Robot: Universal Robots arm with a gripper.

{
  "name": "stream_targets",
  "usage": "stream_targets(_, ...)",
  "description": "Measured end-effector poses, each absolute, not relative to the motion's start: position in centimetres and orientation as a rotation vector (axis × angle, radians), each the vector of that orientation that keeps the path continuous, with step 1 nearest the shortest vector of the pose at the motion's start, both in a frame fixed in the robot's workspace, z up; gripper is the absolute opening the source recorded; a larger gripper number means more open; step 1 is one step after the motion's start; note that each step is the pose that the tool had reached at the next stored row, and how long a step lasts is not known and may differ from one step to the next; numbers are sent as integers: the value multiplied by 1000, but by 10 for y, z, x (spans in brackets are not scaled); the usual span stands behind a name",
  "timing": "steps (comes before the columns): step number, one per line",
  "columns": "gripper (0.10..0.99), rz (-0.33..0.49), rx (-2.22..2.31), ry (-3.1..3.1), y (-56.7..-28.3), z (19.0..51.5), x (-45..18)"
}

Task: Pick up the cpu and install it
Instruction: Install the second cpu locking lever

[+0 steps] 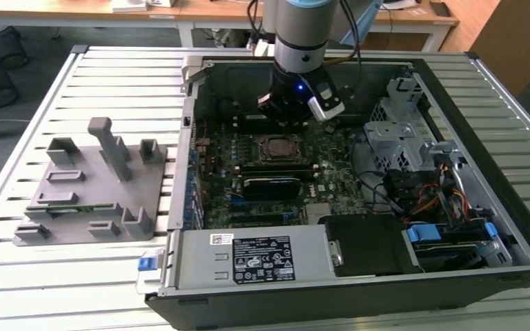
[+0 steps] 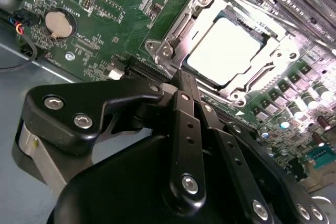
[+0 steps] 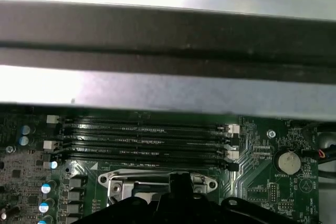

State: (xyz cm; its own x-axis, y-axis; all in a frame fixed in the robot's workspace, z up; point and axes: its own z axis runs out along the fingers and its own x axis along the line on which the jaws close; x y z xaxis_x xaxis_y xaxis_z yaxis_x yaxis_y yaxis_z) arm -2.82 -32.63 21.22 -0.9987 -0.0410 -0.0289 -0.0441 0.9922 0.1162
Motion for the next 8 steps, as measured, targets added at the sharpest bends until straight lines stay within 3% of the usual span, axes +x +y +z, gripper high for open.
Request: stream_targets(8,106,184,-66,3109,-328,221,-28)
